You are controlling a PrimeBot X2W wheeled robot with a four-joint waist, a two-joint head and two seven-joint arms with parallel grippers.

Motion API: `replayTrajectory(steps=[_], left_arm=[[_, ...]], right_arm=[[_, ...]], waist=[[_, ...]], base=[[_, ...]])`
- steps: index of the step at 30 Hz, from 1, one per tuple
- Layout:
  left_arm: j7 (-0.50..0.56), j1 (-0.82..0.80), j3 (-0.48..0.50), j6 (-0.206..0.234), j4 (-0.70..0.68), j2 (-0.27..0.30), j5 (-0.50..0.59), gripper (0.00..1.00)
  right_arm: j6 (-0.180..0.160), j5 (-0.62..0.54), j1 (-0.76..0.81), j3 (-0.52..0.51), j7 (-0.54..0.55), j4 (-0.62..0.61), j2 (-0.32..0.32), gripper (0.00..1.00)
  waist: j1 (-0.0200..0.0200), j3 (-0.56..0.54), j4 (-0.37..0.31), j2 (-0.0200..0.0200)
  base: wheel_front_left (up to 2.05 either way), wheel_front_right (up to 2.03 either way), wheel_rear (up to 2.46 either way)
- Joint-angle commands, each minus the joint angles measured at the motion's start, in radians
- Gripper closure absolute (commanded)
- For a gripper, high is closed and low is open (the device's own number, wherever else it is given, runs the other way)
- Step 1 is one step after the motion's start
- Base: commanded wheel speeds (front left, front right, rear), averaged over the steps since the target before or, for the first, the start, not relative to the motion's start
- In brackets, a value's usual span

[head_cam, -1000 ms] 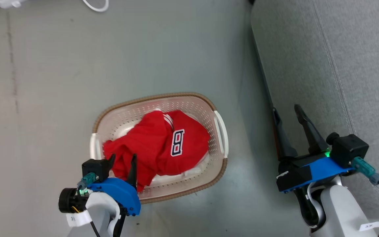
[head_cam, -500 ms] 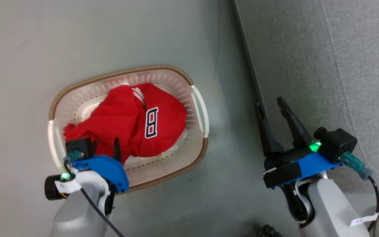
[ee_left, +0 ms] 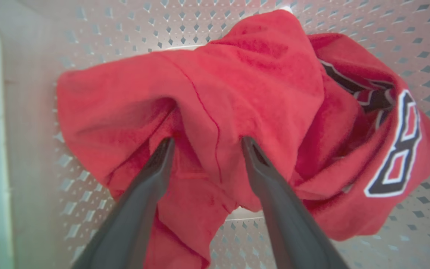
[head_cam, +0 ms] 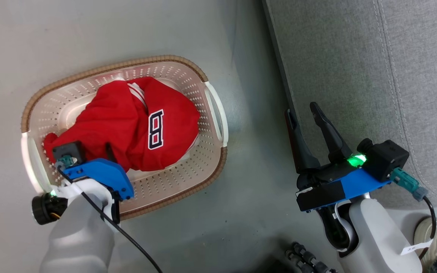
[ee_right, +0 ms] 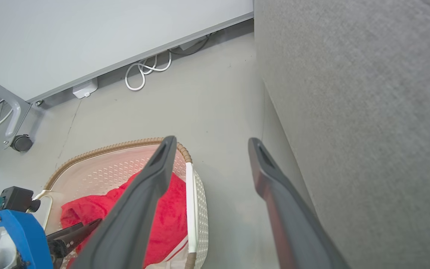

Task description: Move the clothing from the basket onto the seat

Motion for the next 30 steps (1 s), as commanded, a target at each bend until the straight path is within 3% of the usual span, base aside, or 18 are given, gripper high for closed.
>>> replayTrajectory(steps=[1,11,12,13,14,15,30], left_arm=[[-0.005,-0.021,0.008,0.009,0.004,0.011,-0.007,0.0],[-0.006,-0.07,0.016,0.01,0.013,0.021,-0.032,0.0],[-0.004,-0.071,0.012,0.002,0.015,0.027,-0.03,0.16],[-0.002,-0.073,0.01,-0.001,0.017,0.03,-0.029,0.65],[-0.002,-0.074,0.008,-0.005,0.019,0.029,-0.029,0.89],[-0.003,-0.076,0.007,-0.007,0.019,0.027,-0.031,1.0],[-0.006,-0.088,-0.009,-0.021,0.038,0.02,-0.045,1.0]], right_arm=[[0.0,0.009,-0.02,0.005,-0.005,-0.006,-0.003,0.0],[0.0,0.037,-0.024,0.024,-0.005,-0.024,-0.003,0.0],[0.0,0.038,-0.025,0.025,-0.005,-0.025,-0.002,0.0],[0.0,0.04,-0.025,0.024,-0.005,-0.025,-0.002,0.0],[0.0,0.042,-0.024,0.024,-0.005,-0.024,-0.002,0.0],[0.0,0.043,-0.023,0.024,-0.005,-0.023,-0.002,0.0],[0.0,0.045,-0.035,0.025,-0.005,-0.018,-0.002,0.0]], waist=[[-0.0001,0.012,-0.009,0.0],[-0.0001,0.053,-0.032,0.0],[-0.0001,0.056,-0.033,0.0],[-0.0001,0.057,-0.033,0.0],[-0.0001,0.058,-0.033,0.0],[-0.0001,0.058,-0.032,0.0],[-0.0001,0.052,-0.021,0.0]], base=[[0.0,0.0,0.0],[0.0,0.0,0.0],[0.0,0.0,0.0],[0.0,0.0,0.0],[0.0,0.0,0.0],[0.0,0.0,0.0],[0.0,0.0,0.0]])
